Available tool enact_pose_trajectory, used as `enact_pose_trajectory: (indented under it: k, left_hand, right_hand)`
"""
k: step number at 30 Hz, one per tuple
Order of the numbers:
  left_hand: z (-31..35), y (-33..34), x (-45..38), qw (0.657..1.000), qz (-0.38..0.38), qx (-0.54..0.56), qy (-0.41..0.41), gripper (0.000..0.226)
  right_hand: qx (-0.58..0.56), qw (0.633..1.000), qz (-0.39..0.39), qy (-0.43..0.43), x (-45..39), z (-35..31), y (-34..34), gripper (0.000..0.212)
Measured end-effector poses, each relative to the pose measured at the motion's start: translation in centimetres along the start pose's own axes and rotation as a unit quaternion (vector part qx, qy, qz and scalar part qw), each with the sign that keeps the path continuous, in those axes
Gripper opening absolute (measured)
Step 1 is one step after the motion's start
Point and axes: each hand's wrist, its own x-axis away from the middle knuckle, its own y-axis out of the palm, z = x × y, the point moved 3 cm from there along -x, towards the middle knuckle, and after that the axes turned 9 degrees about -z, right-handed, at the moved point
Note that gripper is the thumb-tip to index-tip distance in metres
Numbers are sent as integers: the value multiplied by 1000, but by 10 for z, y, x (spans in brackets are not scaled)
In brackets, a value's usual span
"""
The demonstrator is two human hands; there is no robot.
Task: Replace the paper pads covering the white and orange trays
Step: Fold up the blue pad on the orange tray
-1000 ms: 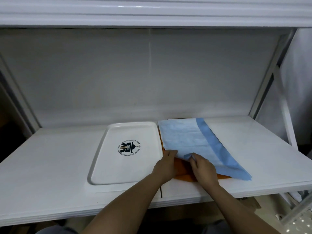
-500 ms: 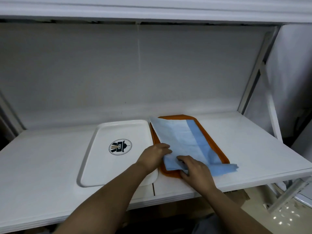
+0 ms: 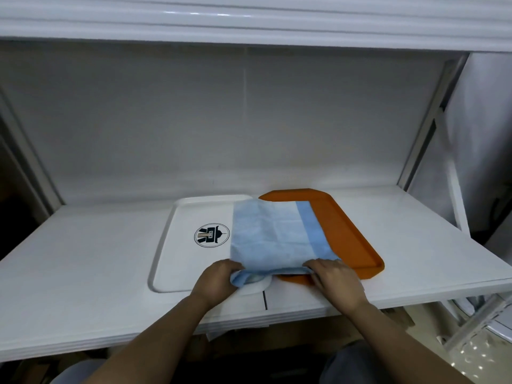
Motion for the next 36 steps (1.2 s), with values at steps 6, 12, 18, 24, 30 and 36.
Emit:
enact_pose_trajectory:
  k: [6,12,18,24,30,36]
  left_hand:
    - [-6,-9,5,999,8,37,-19,39]
    - [-4,-26,1,983,48,173,-37,31]
    - [-7,-34,-5,969,0,247,-15,22]
    - [-20,-32,-22,974,-39,218,-56,35]
    - [-30,-37,-57,980,-12,180,-90,27]
    - [-32,-40,-97,985,23,142,-91,26]
  right_hand:
    - [-4,1000,27,-10,-14,-11,-24,30]
    - [-62,997,-39,9,-21,-8,-41,19]
    - [-67,995,-63,46,-34,8,-47,16]
    - [-123,982,-98,105,-73,19,-55,19]
    - [-134,971,-108,166,-119,43,-55,20]
    - [-92,969,-89,209,-150,67,-33,21]
